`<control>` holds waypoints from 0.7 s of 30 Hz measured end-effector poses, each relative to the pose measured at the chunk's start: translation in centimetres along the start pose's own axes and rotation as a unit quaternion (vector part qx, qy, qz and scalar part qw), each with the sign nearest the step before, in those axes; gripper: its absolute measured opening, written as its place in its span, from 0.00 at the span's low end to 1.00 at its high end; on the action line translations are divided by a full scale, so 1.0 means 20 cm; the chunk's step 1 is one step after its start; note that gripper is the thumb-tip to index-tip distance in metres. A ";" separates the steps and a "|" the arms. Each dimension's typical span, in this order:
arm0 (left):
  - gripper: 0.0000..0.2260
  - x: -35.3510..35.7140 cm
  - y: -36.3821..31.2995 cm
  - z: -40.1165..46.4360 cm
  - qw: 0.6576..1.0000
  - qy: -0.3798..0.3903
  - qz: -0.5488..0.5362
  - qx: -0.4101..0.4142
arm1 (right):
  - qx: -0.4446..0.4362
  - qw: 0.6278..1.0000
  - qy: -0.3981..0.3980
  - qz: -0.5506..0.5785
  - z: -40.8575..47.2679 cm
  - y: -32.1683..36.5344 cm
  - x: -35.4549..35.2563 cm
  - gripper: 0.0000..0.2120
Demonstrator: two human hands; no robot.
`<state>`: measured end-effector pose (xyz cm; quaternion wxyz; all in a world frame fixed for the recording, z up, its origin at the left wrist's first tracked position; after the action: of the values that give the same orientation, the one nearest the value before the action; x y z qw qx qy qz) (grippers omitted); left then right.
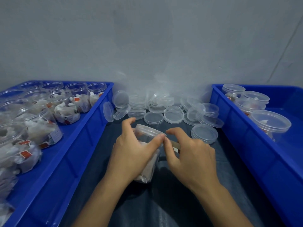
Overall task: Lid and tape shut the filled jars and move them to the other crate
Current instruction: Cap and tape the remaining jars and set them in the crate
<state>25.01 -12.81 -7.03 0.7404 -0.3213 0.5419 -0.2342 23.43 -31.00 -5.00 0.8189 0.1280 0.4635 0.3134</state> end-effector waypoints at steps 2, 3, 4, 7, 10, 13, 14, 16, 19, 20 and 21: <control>0.39 -0.02 0.01 0.01 1.000 -0.012 0.007 -0.012 | 0.011 0.999 0.032 0.023 0.00 -0.01 0.03 0.20; 0.36 -0.03 0.02 0.01 1.000 -0.017 0.018 -0.012 | 0.019 0.998 0.045 0.047 0.00 -0.03 0.04 0.19; 0.34 -0.04 0.02 0.02 0.999 -0.023 0.031 -0.008 | 0.027 0.996 0.053 0.069 0.00 -0.03 0.04 0.17; 0.33 -0.09 0.02 0.02 0.995 -0.055 0.080 0.007 | 0.056 0.990 0.060 0.113 0.01 -0.07 0.05 0.11; 0.39 -0.12 0.02 0.01 0.988 -0.078 0.135 0.003 | 0.075 0.982 0.079 0.156 0.01 -0.08 0.09 0.15; 0.38 -0.12 0.00 0.00 0.977 -0.100 0.186 0.025 | 0.076 0.978 0.095 0.171 0.00 -0.07 0.12 0.18; 0.37 -0.11 -0.01 0.00 0.975 -0.102 0.194 0.035 | 0.077 0.977 0.099 0.175 0.00 -0.06 0.13 0.19; 0.36 -0.09 -0.02 -0.01 0.972 -0.101 0.206 0.046 | 0.081 0.975 0.106 0.177 0.00 -0.07 0.14 0.20; 0.35 -0.07 -0.04 -0.02 0.965 -0.097 0.241 0.048 | 0.083 0.975 0.121 0.167 -0.01 -0.07 0.17 0.20; 0.34 -0.06 -0.04 -0.02 0.963 -0.095 0.248 0.048 | 0.079 0.976 0.125 0.160 -0.01 -0.06 0.17 0.20; 0.33 -0.05 -0.04 -0.02 0.962 -0.090 0.253 0.046 | 0.072 0.978 0.126 0.150 -0.01 -0.05 0.17 0.20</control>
<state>24.29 -12.76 -5.82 0.8350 -0.1593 0.5255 -0.0341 24.93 -29.61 -7.96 0.6864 0.2145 0.5596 0.4119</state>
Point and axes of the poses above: each hand's wrist, its own z-axis towards the middle knuckle, its own x-axis out of the palm, y = z × x, the point moved 8 cm from there along z, towards the middle knuckle, and after that the axes turned 10 degrees about z, right-handed, at the moved point
